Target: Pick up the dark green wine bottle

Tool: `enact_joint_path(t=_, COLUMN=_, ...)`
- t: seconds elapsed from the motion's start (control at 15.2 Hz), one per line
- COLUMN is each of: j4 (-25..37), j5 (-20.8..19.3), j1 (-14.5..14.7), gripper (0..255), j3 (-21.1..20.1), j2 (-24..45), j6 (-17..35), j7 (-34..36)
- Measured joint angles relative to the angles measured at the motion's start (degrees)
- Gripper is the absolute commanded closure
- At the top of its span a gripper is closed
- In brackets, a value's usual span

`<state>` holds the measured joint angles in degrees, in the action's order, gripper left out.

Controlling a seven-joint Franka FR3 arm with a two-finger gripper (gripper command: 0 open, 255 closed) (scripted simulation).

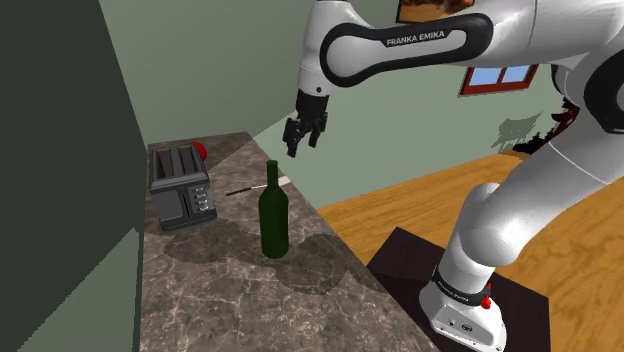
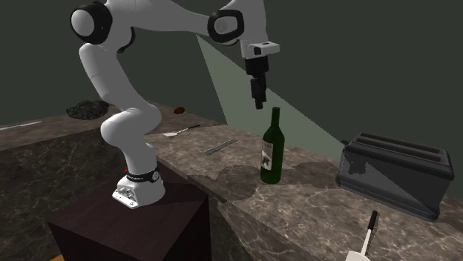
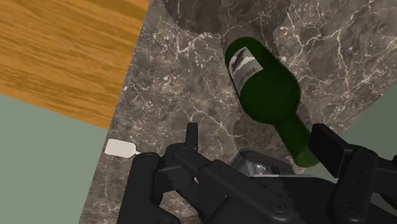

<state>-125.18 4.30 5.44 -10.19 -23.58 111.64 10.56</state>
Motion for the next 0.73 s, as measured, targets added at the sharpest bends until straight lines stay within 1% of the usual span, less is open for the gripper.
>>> enact_joint_path(t=0.4, j4=8.4, j5=-1.5, j1=1.1, gripper=0, j3=-4.7, j2=10.5, j6=2.7, j7=6.2)
enact_joint_path(t=0.73, j4=6.7, j5=-1.8, j1=1.2, gripper=0, j3=-5.2, j2=12.1, j6=6.0, j7=6.9)
